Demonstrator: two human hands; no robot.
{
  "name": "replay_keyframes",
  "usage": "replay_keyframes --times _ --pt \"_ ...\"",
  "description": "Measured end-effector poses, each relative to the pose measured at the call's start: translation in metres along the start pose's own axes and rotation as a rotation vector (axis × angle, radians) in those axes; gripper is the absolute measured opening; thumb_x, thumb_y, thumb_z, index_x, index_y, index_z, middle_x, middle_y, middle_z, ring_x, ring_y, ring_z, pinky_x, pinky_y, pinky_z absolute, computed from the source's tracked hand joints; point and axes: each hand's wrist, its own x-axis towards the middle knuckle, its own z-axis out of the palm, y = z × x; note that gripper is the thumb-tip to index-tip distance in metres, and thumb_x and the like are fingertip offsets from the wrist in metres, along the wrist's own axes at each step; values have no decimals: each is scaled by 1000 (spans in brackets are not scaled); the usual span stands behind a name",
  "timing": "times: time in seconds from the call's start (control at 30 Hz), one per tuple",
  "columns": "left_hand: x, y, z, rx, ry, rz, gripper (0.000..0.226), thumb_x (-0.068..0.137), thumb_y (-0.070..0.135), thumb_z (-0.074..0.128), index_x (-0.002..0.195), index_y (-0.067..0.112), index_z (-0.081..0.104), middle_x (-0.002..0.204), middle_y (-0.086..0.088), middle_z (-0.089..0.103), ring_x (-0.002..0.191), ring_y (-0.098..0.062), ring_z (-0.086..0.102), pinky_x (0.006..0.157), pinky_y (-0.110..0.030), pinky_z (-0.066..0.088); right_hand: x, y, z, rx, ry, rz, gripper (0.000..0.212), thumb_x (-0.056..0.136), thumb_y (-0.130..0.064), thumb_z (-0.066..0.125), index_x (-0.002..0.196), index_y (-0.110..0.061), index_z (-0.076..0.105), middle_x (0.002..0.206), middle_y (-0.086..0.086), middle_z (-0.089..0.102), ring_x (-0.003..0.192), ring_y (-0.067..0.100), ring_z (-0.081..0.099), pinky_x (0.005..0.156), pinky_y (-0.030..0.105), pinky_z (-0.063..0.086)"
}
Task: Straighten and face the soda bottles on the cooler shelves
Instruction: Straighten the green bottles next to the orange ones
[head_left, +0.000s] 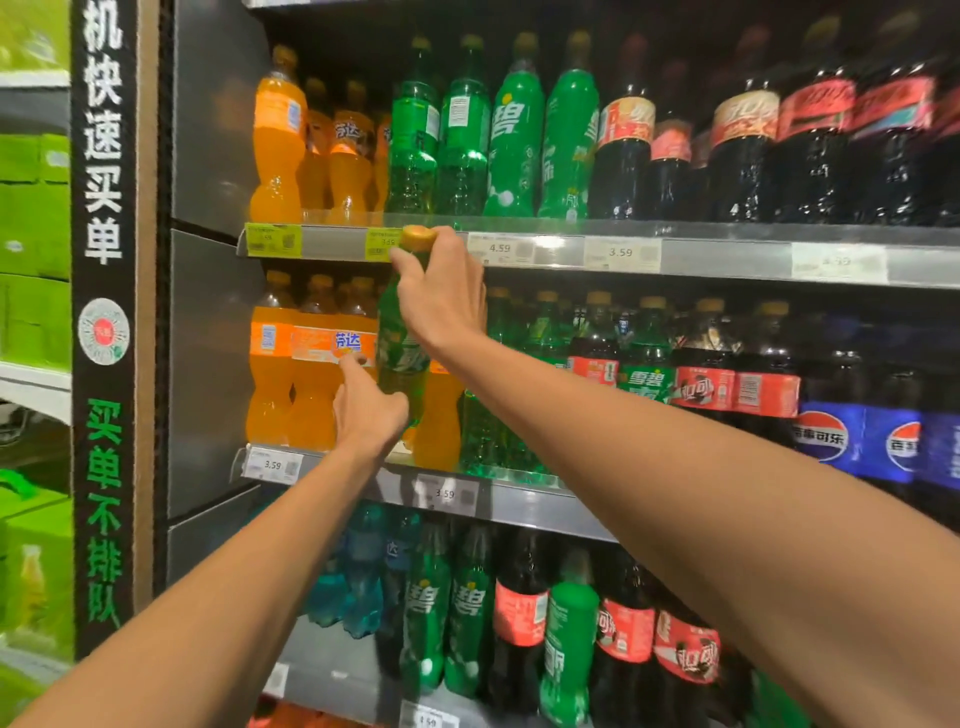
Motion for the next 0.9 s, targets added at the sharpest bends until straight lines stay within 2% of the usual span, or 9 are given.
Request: replay_keyframes --times 0.1,0.2,0.27,0.33,0.43,0.57,0.63,0.7,0.9 --pt "-10 3 7 22 -58 -24 70 79 -12 62 136 16 31 118 -15 58 101 -31 61 81 -46 57 0 -1 -22 -24 5 -21 26 98 -34 58 114 -12 59 108 5 63 90 25 55 73 34 39" --pt "-17 1 18 65 -109 -11 70 81 -13 61 139 13 32 117 -16 55 102 -30 58 77 -36 50 -1 8 -50 -48 26 -6 26 98 -36 58 116 -16 60 101 -3 55 91 18 49 76 32 35" --pt "-17 0 25 94 -145 15 69 84 1 70 141 11 32 134 -18 53 118 -34 54 91 -41 48 2 19 -66 -54 43 12 25 97 -37 59 113 -19 63 100 -4 56 91 16 50 77 31 36" --pt "-14 2 33 109 -181 25 74 83 15 76 142 8 32 137 -18 52 123 -36 53 99 -45 46 5 27 -77 -91 48 30 24 95 -40 61 105 -19 67 98 -3 65 89 19 58 77 33 43" --pt "-5 7 49 131 -194 5 74 81 21 78 136 6 32 129 -17 55 117 -37 55 96 -46 46 8 39 -87 -135 32 84 30 90 -46 60 92 -17 68 87 2 69 83 24 65 81 43 54" --pt "9 8 64 156 -131 -17 76 85 16 69 142 15 19 122 -22 57 111 -41 56 95 -52 48 10 57 -101 -129 4 106 26 93 -41 61 87 -16 67 84 1 67 81 21 62 81 42 53" --pt "12 5 69 250 -110 9 77 88 14 65 146 16 15 121 -22 57 109 -42 57 91 -52 49 8 64 -105 -128 -13 115 23 95 -38 61 81 -20 62 80 -2 63 76 17 59 72 37 49" --pt "15 2 72 341 -77 73 70 90 12 64 144 13 20 119 -22 59 106 -42 59 85 -49 48 8 71 -108 -131 -25 113 25 95 -38 61 82 -17 63 75 -1 61 69 15 56 62 33 42" --pt "41 -18 57 368 20 156 69 87 4 67 141 15 25 112 -19 62 99 -40 64 83 -50 54 12 84 -116 -128 -39 105 31 96 -35 62 70 -22 51 68 -4 48 58 10 44 52 29 31"
